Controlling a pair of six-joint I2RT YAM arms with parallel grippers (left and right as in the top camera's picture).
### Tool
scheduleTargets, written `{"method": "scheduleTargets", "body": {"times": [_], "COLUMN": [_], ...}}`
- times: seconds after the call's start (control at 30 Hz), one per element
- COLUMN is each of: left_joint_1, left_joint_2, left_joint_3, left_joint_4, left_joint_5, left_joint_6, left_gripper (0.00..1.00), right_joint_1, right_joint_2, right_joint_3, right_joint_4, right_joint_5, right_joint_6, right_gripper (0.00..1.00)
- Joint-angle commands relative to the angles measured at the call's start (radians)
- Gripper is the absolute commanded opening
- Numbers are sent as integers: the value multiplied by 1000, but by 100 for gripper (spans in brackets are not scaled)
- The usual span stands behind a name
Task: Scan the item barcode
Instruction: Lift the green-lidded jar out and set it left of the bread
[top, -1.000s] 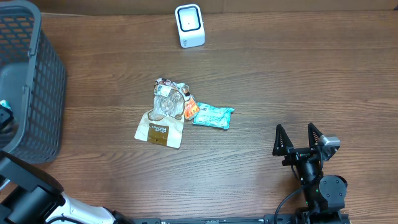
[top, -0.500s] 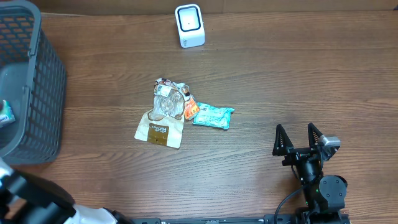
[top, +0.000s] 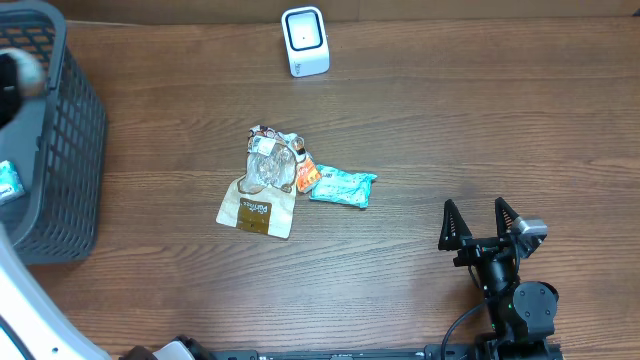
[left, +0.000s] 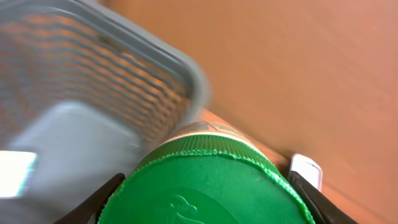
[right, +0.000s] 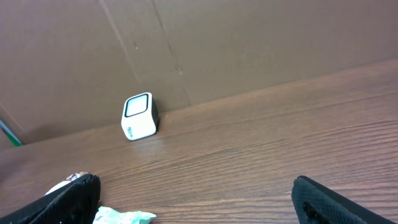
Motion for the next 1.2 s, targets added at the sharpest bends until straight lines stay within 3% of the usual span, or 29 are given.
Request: {"method": "scheduleTargets", "body": {"times": [0.0,0.43,0.57,1.17], "left_joint_1": [-103,-439,-467,-544], "left_joint_2": [-10,131,233,715], "left_joint_3": [27,26,17,-28], "left_joint_4": [-21,-255,-309,-294], "left_joint_5": [62,-228,-243,-272], "left_joint_6": [2,85,85,85], "left_gripper": [47,49,49,49], "right_joint_1": [4,4,4,4], "right_joint_2": [-12,-12,-12,-12], "right_joint_3": [-11,-11,-11,-11], "right_joint_4": [6,6,6,6], "right_joint_5": [13,13,13,13], "right_joint_6": [-1,-1,-1,-1], "right_gripper": [100,100,100,100]}}
